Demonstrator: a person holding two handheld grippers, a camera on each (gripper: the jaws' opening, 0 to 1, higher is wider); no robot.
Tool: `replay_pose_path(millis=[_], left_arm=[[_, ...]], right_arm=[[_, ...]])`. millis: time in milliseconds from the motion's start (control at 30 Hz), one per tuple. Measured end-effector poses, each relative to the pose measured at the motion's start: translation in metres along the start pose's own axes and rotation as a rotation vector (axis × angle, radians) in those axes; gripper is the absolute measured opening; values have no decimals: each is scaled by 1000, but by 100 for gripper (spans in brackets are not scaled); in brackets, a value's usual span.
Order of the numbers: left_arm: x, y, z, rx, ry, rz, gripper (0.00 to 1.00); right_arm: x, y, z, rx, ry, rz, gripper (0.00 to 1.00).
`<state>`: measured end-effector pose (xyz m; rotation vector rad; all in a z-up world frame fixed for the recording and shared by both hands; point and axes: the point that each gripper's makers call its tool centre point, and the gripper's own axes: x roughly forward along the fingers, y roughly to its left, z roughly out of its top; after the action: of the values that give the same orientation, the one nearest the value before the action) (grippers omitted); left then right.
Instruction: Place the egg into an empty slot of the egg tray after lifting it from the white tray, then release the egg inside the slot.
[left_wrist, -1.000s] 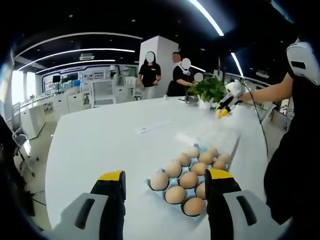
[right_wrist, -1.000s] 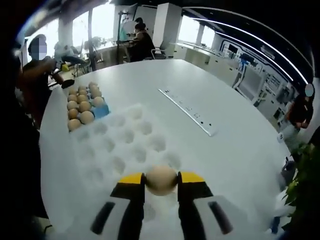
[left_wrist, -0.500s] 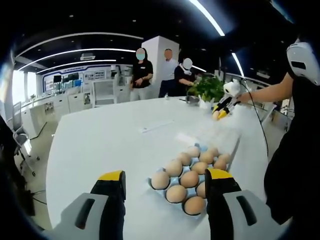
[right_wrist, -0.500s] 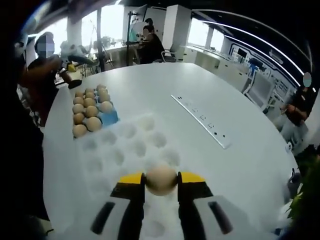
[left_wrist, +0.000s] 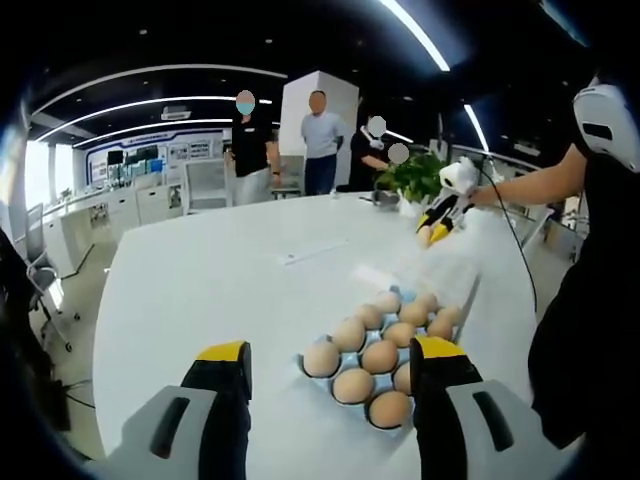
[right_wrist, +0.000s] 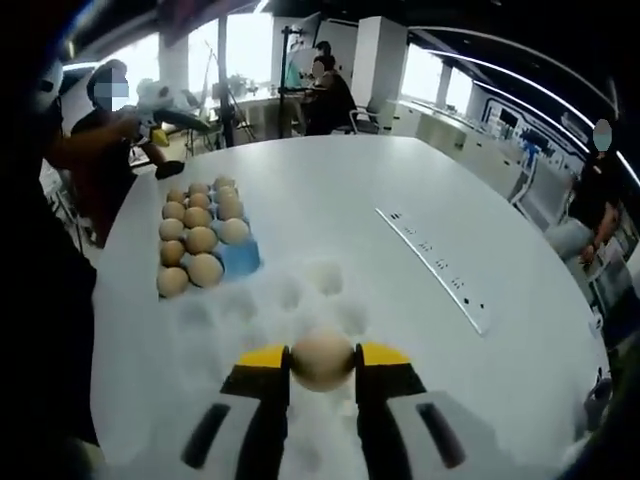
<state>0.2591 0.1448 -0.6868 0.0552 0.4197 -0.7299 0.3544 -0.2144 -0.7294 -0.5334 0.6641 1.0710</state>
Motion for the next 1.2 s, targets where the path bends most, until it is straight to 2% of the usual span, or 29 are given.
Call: replay_pose_path(millis=[300, 1200], left_arm=[[-1, 1, 0, 0, 2, 1, 65], [-2, 1, 1, 3, 1, 6, 65]], right_arm=[[20, 12, 19, -35, -22, 51, 25], [64, 48, 59, -108, -62, 172, 25]])
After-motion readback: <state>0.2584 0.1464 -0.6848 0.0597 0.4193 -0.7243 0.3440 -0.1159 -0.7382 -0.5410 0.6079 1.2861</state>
